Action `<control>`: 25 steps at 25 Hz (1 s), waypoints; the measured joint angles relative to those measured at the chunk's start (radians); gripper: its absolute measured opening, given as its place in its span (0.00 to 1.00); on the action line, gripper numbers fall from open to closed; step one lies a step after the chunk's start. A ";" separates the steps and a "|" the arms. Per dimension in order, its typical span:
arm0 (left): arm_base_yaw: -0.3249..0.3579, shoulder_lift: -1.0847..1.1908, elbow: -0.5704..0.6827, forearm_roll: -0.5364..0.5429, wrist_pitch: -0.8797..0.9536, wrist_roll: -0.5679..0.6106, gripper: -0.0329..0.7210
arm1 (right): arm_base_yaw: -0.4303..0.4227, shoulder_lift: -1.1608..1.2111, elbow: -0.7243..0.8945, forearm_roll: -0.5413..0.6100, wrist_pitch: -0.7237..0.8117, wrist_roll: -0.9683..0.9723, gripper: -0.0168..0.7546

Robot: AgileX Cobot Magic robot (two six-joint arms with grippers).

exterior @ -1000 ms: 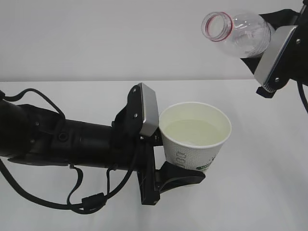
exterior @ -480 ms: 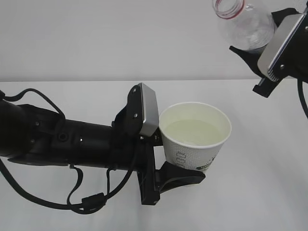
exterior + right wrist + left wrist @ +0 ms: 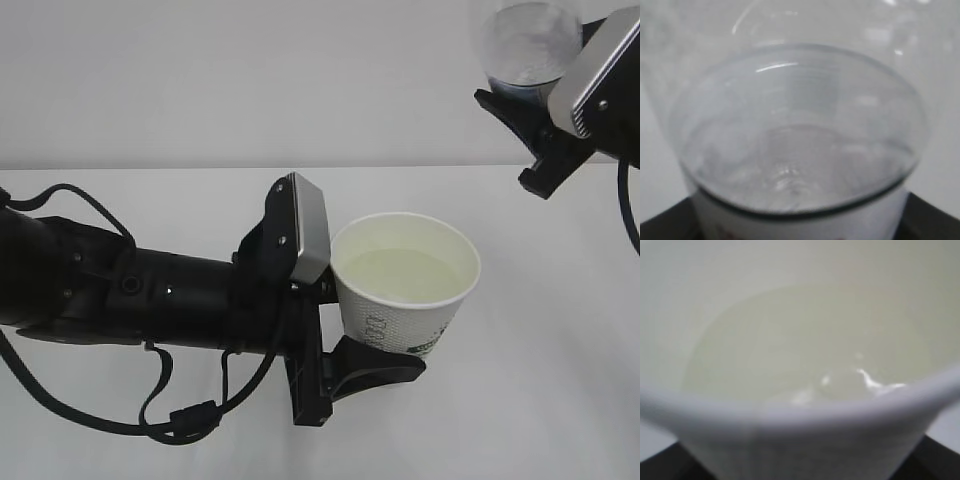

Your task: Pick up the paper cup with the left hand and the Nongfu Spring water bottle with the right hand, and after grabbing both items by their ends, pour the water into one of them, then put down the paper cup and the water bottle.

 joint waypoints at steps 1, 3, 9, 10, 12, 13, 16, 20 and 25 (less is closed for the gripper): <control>0.000 0.000 0.000 0.000 0.002 0.000 0.75 | 0.000 0.000 0.000 0.000 0.000 0.016 0.63; 0.000 0.000 0.000 0.000 0.007 0.000 0.75 | 0.000 0.000 0.000 0.000 0.000 0.053 0.63; 0.000 0.000 0.000 0.000 0.013 0.000 0.75 | 0.000 0.000 0.000 0.000 0.000 0.127 0.63; 0.000 0.000 0.000 0.000 0.015 0.000 0.75 | 0.000 0.000 0.000 0.000 0.000 0.137 0.63; 0.000 0.000 0.000 0.000 0.015 0.000 0.75 | 0.000 0.000 0.000 0.000 -0.002 0.154 0.63; 0.000 0.000 0.000 0.000 0.015 0.000 0.75 | 0.000 0.000 0.000 0.000 -0.002 0.166 0.63; 0.000 0.000 0.000 0.000 0.009 0.000 0.75 | 0.000 0.000 0.000 0.000 -0.002 0.206 0.62; 0.000 0.000 0.000 0.000 0.004 0.000 0.75 | 0.000 0.000 0.000 0.000 -0.002 0.269 0.62; 0.000 0.000 0.000 0.002 0.003 0.000 0.75 | 0.000 0.000 0.000 0.000 -0.002 0.358 0.63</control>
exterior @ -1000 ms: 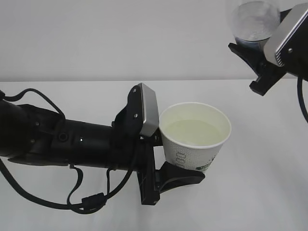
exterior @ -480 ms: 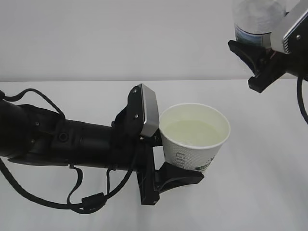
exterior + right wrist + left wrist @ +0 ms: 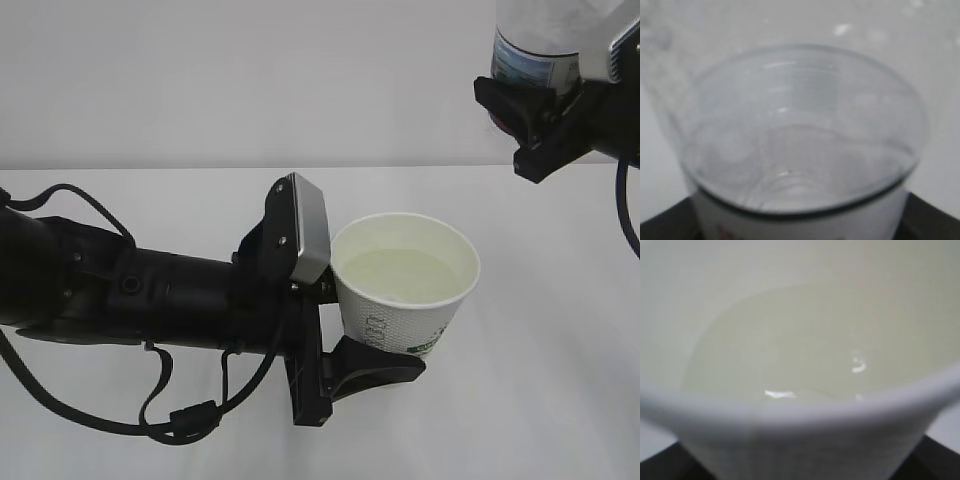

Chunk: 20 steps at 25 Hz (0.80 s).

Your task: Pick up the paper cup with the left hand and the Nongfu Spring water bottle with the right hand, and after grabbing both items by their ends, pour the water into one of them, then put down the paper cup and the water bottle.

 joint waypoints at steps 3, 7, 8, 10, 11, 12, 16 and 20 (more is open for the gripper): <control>0.000 0.000 0.000 0.000 0.000 0.000 0.75 | 0.000 0.000 0.000 0.000 0.000 0.054 0.63; 0.000 0.000 0.000 0.000 0.000 0.000 0.75 | 0.000 0.000 0.000 0.000 0.000 0.130 0.63; 0.000 0.000 0.000 0.000 0.000 0.000 0.75 | 0.000 0.000 0.000 0.000 0.000 0.147 0.63; 0.000 0.000 0.000 0.000 0.000 0.000 0.75 | 0.000 0.000 0.000 0.000 0.000 0.181 0.63; 0.000 0.000 0.000 0.000 0.000 0.000 0.75 | 0.000 0.000 0.000 0.000 0.000 0.194 0.63; 0.000 0.000 0.000 0.000 0.000 0.000 0.75 | 0.000 0.000 0.000 0.000 0.000 0.209 0.62; 0.000 0.000 0.000 0.000 0.000 0.000 0.75 | 0.000 0.000 0.000 0.000 0.000 0.251 0.63; 0.000 0.000 0.000 0.000 0.000 0.000 0.75 | 0.000 0.000 0.000 -0.002 0.000 0.280 0.63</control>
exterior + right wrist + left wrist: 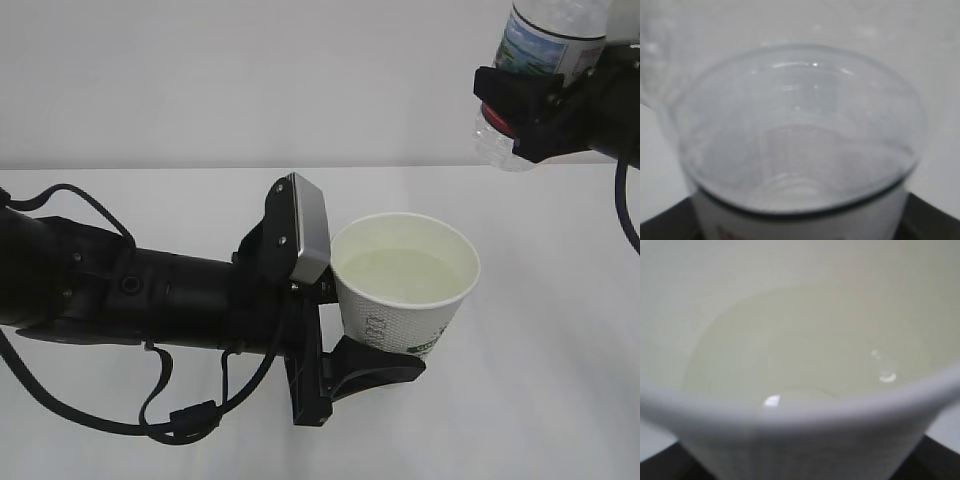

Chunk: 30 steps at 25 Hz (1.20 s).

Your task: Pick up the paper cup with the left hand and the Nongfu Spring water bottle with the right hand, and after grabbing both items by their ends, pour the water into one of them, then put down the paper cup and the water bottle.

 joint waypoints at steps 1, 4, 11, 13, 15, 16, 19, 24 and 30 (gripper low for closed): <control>0.000 0.000 0.000 0.000 0.000 0.000 0.75 | 0.000 0.000 0.000 0.000 0.000 0.005 0.63; 0.000 0.000 0.000 0.000 0.000 0.000 0.75 | 0.000 0.000 0.000 0.000 0.000 0.008 0.63; 0.000 0.000 0.000 0.000 0.000 0.000 0.75 | 0.000 0.000 0.000 0.000 0.000 0.010 0.63; 0.000 0.000 0.000 0.000 0.000 0.000 0.75 | 0.000 0.000 0.000 0.000 0.000 0.010 0.63; 0.000 0.000 0.000 0.000 0.000 0.000 0.75 | 0.000 0.000 0.000 0.000 0.004 0.010 0.63; 0.000 0.000 0.000 0.000 0.000 0.000 0.75 | 0.000 0.000 0.000 0.000 0.011 0.010 0.62; 0.000 0.000 0.000 0.000 0.000 0.000 0.75 | 0.000 0.000 0.008 0.013 0.028 0.003 0.63; 0.000 0.000 0.000 0.000 0.000 0.000 0.75 | 0.000 0.000 0.063 0.116 0.032 -0.085 0.63; 0.000 0.000 0.000 0.000 0.000 0.000 0.75 | 0.000 0.000 0.168 0.263 -0.034 -0.155 0.63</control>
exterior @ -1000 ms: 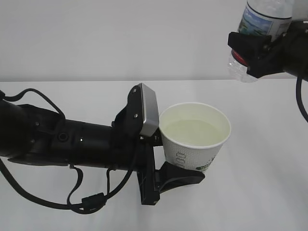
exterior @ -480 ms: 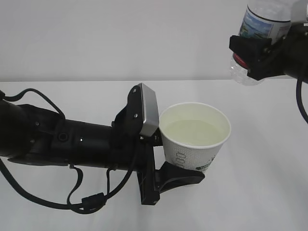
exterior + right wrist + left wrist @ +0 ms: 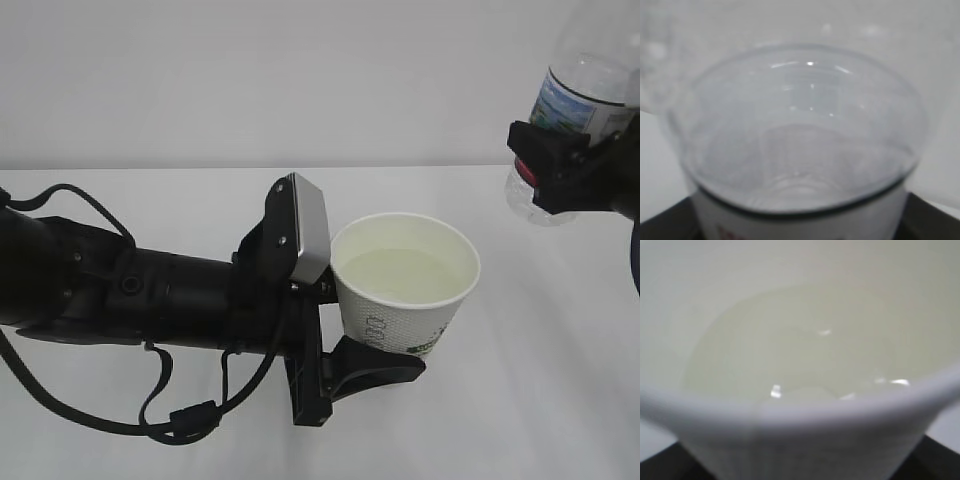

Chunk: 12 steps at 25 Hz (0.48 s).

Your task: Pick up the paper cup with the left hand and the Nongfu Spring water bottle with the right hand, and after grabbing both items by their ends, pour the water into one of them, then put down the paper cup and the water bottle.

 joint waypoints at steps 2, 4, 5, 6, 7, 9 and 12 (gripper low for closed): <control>0.000 0.000 0.000 0.000 0.000 0.000 0.75 | 0.000 0.000 0.033 0.040 -0.018 -0.013 0.63; 0.000 0.000 0.000 0.000 0.000 0.000 0.75 | 0.000 0.000 0.068 0.083 -0.034 -0.040 0.63; 0.000 0.000 0.000 0.000 0.000 0.000 0.75 | 0.000 0.000 0.083 0.109 -0.047 -0.058 0.63; 0.000 0.000 0.000 0.000 0.000 0.000 0.75 | 0.000 -0.002 0.099 0.130 -0.054 -0.074 0.63; 0.000 0.000 0.000 0.000 0.000 0.000 0.75 | 0.000 -0.002 0.116 0.153 -0.061 -0.091 0.63; 0.000 0.000 0.000 0.000 0.000 0.000 0.75 | 0.000 -0.004 0.142 0.192 -0.070 -0.118 0.63; 0.000 0.000 0.000 0.000 0.000 0.000 0.75 | 0.000 -0.004 0.173 0.227 -0.100 -0.135 0.63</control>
